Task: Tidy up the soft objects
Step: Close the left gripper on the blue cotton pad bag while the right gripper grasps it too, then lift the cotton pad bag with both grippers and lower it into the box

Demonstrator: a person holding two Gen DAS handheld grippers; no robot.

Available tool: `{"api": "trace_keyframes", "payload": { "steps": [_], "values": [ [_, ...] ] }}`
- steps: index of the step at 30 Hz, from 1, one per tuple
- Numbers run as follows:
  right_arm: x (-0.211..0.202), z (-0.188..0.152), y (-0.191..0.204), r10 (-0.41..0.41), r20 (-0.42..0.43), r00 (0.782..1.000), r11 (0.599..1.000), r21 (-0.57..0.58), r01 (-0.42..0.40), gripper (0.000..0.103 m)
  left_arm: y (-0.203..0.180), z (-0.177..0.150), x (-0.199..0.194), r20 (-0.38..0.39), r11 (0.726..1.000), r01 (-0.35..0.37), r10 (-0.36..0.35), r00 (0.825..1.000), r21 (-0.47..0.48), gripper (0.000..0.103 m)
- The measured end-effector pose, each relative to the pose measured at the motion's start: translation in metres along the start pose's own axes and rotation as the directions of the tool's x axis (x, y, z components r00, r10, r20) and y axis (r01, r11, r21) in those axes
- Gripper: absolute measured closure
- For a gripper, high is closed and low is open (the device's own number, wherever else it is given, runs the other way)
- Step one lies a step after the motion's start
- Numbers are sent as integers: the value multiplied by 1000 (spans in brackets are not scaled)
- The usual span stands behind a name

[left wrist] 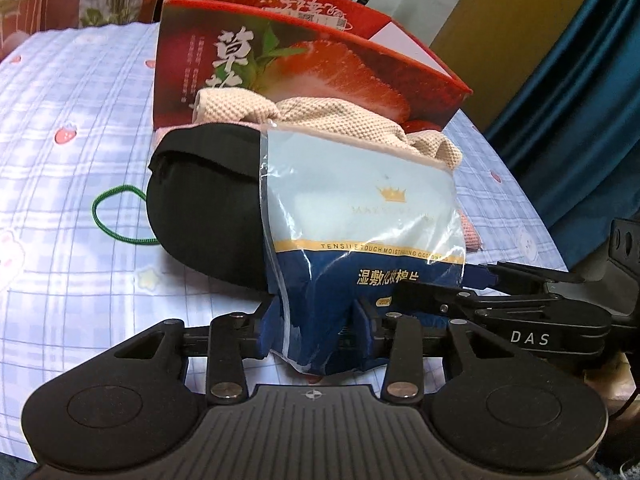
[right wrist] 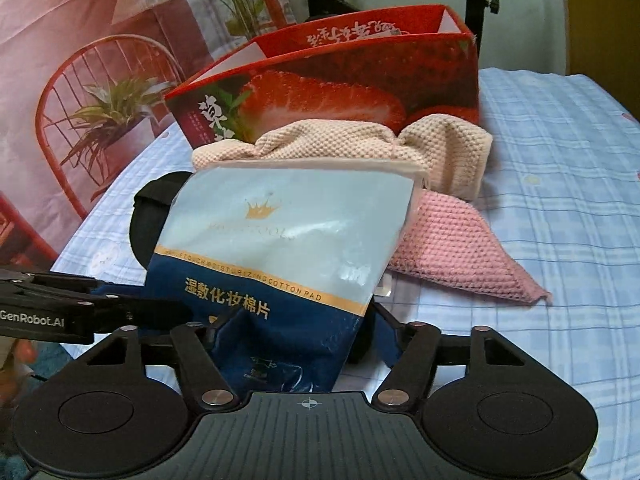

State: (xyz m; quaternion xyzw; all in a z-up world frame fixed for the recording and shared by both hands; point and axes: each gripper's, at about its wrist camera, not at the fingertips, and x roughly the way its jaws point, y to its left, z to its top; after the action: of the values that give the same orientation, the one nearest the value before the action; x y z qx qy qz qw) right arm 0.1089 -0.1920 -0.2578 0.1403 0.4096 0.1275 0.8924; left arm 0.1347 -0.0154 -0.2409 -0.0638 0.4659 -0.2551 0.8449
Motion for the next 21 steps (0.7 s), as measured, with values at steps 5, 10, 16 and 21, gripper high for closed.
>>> {"api": "trace_keyframes", "payload": {
  "steps": [5, 10, 16, 21],
  "values": [
    [0, 3, 4, 6, 5, 1000, 1000, -20, -6, 51, 0, 0, 2, -4, 1000, 12, -12, 1000, -4, 61],
    [-3, 5, 1, -15, 2, 1000, 1000, -26, 15, 51, 4, -1, 4, -1, 1000, 21, -21, 1000, -20, 60],
    [-8, 4, -1, -47, -7, 999, 999, -21, 46, 52, 7, -3, 6, -5, 999, 12, -12, 1000, -32, 56],
    [-11, 4, 0, -34, -1, 999, 999, -16, 34, 70, 4, 0, 7, -19, 1000, 21, -21, 1000, -12, 59]
  ]
}}
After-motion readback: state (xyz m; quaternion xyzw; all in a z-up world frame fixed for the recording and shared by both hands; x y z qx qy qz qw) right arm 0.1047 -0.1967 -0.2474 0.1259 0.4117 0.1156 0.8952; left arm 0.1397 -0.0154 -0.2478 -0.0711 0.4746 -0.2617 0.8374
